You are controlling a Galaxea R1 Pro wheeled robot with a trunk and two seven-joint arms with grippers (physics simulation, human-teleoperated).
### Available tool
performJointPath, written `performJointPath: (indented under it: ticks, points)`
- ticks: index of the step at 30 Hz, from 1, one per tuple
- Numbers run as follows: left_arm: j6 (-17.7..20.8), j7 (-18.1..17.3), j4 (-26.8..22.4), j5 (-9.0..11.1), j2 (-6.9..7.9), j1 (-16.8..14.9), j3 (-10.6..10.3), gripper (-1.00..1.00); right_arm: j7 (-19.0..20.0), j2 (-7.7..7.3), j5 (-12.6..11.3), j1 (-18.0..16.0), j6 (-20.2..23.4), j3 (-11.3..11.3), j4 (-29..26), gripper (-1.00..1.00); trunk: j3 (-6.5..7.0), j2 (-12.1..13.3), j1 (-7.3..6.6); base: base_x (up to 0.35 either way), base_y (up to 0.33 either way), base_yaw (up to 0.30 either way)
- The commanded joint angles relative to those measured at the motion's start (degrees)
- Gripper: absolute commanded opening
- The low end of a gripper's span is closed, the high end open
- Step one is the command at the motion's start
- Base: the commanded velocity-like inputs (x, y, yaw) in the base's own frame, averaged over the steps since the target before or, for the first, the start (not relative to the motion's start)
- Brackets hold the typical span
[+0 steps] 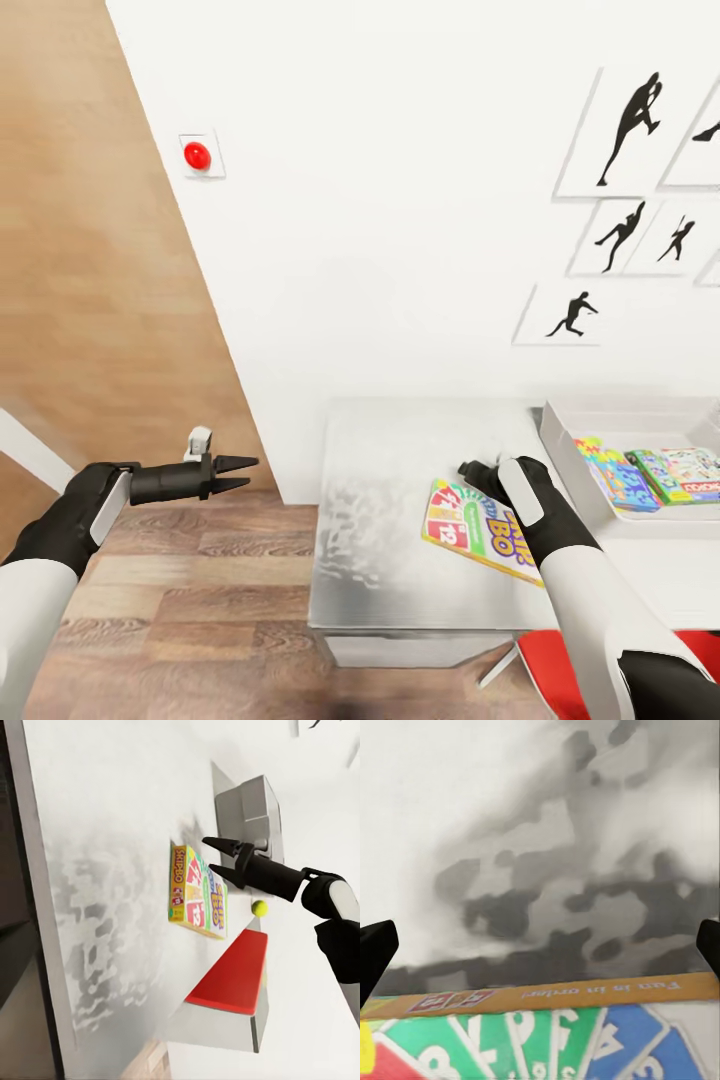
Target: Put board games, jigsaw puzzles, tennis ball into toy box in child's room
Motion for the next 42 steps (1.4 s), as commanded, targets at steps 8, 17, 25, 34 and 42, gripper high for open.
performJointPath:
  ticks: [8, 17, 25, 34, 42]
  points:
    - [0.35, -0.13, 0.00, 0.05, 0.01, -0.04, 0.02, 1.00, -0.51, -0.01, -0.60, -0.03, 0.18, 0.01, -0.08, 1.00, -0.11, -0.12, 0.02, -0.158, 0.071, 0.000]
    - [0.36, -0.13, 0.00, 0.05, 0.01, -0.04, 0.02, 1.00, -0.50, -0.02, -0.60, 0.00, 0.21, 0.01, -0.08, 1.00, -0.11, -0.12, 0.02, -0.127, 0.096, 0.000]
    - [0.35, -0.13, 0.00, 0.00, 0.01, -0.04, 0.02, 1.00, -0.51, -0.03, -0.60, 0.02, 0.21, 0.01, -0.08, 1.00, -0.11, -0.12, 0.02, -0.098, 0.075, 0.000]
    - [0.40, -0.13, 0.02, 0.02, 0.01, -0.04, 0.02, 1.00, -0.50, -0.03, -0.60, 0.02, 0.21, 0.01, -0.08, 1.00, -0.11, -0.12, 0.02, -0.055, 0.107, 0.000]
    - [0.37, -0.13, 0.01, 0.00, 0.01, -0.04, 0.02, 1.00, -0.46, -0.06, -0.60, 0.05, 0.21, 0.01, -0.08, 1.00, -0.11, -0.12, 0.02, -0.012, 0.030, 0.000]
